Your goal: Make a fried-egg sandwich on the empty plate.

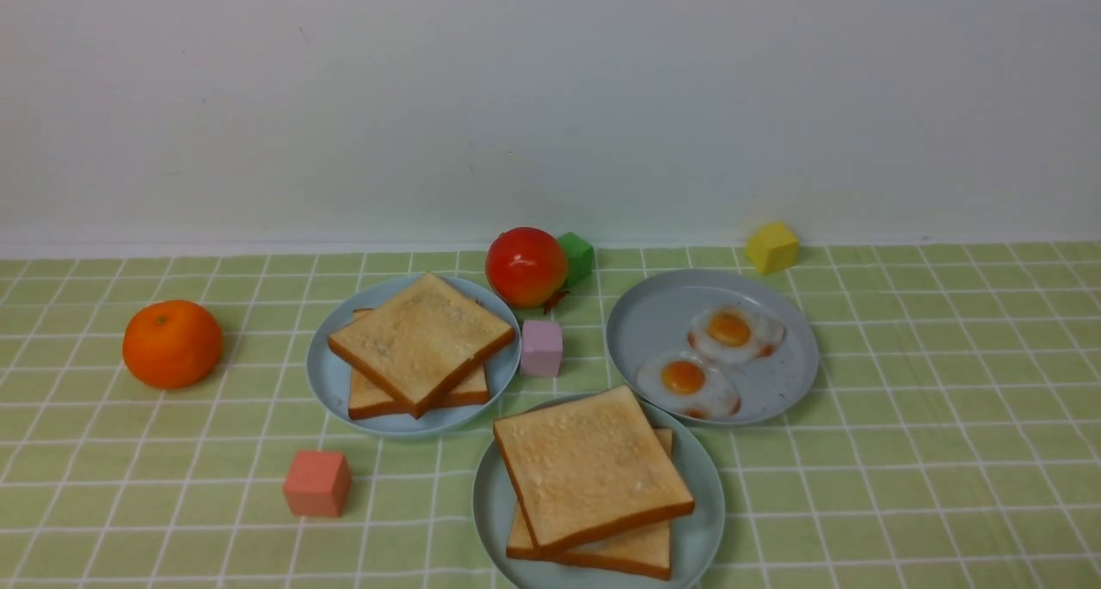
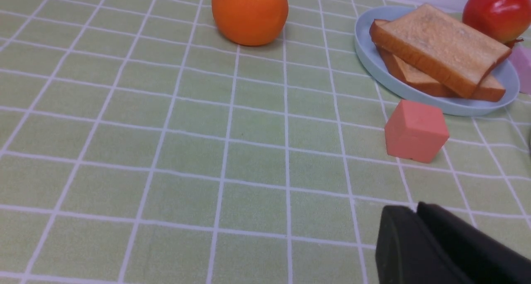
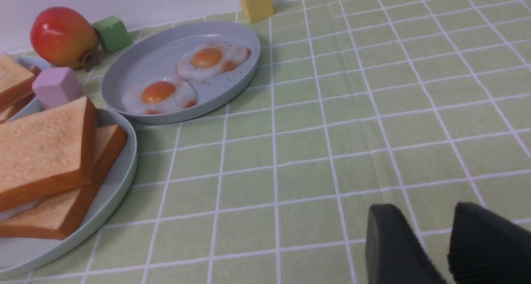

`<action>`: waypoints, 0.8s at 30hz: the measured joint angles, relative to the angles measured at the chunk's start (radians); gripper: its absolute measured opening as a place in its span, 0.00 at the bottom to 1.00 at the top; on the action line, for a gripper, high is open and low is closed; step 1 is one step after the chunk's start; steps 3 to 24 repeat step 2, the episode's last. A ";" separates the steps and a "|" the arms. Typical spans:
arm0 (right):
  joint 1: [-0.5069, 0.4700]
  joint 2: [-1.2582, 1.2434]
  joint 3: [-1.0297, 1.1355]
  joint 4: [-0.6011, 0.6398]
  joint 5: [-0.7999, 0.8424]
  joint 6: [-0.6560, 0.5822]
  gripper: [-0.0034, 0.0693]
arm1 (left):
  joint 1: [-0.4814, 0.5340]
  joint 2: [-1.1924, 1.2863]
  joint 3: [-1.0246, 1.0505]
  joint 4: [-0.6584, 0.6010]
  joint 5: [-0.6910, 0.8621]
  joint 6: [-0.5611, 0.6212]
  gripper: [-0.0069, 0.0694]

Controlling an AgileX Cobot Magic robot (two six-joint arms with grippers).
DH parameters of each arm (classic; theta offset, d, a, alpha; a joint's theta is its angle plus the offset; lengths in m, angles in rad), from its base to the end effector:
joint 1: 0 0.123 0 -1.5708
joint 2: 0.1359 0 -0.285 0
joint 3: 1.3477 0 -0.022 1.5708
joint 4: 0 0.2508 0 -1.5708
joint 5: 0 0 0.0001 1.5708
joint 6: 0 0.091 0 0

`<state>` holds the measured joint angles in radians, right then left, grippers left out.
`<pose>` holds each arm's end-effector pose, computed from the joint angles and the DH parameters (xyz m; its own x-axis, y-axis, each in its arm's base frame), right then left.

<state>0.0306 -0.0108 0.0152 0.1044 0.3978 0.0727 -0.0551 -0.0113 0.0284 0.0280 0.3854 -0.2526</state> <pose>0.0517 0.0053 0.1731 -0.3150 0.1585 -0.9358 -0.0162 0.9849 0.1723 0.0523 -0.0019 0.1696 -0.3117 -0.2079 -0.9272 -0.0256 0.9773 -0.2105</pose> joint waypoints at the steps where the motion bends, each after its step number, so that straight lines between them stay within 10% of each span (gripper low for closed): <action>1: 0.000 0.000 0.000 0.000 0.000 0.000 0.37 | 0.000 0.000 0.000 0.000 0.000 0.000 0.16; 24: 0.000 0.000 0.000 0.000 0.000 0.000 0.37 | 0.000 0.000 0.000 0.000 0.000 0.000 0.17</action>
